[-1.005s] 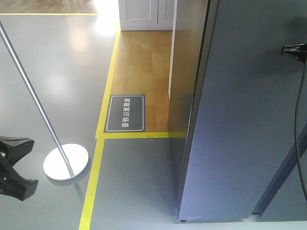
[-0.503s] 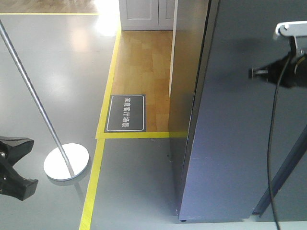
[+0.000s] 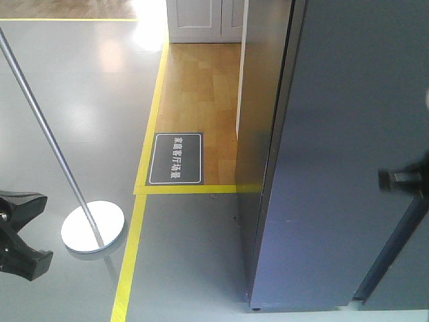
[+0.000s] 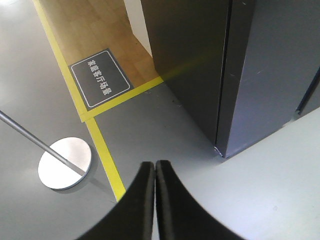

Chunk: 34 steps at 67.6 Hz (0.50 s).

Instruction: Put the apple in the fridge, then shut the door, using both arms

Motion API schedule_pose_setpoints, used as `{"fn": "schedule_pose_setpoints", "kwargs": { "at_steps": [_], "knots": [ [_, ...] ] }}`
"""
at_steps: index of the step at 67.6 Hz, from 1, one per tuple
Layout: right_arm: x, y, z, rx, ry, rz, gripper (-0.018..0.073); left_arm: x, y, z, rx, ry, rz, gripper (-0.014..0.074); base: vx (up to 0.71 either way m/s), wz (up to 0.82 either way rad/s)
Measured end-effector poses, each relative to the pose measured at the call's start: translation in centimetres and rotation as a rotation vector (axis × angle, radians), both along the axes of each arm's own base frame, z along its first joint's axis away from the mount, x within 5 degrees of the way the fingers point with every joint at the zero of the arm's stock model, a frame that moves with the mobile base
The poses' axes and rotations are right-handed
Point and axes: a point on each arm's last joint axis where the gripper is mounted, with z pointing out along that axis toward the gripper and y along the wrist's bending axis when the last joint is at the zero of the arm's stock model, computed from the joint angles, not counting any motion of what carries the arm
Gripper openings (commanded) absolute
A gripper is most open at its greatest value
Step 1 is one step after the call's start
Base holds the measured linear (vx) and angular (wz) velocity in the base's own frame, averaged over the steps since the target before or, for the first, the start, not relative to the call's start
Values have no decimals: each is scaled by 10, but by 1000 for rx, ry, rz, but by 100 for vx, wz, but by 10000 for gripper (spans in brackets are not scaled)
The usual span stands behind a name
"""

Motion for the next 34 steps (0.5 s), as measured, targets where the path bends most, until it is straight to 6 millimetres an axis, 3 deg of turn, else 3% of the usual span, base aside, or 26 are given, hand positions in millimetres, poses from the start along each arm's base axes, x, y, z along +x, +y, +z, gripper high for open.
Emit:
{"fn": "schedule_pose_setpoints", "kwargs": {
  "at_steps": [16, 34],
  "knots": [
    [-52, -1, -20, 71, 34, 73, -3, 0, 0, 0, 0, 0, 0, -6, 0, 0],
    [-92, -11, -30, 62, 63, 81, -3, 0, 0, 0, 0, 0, 0, -6, 0, 0]
  ]
}}
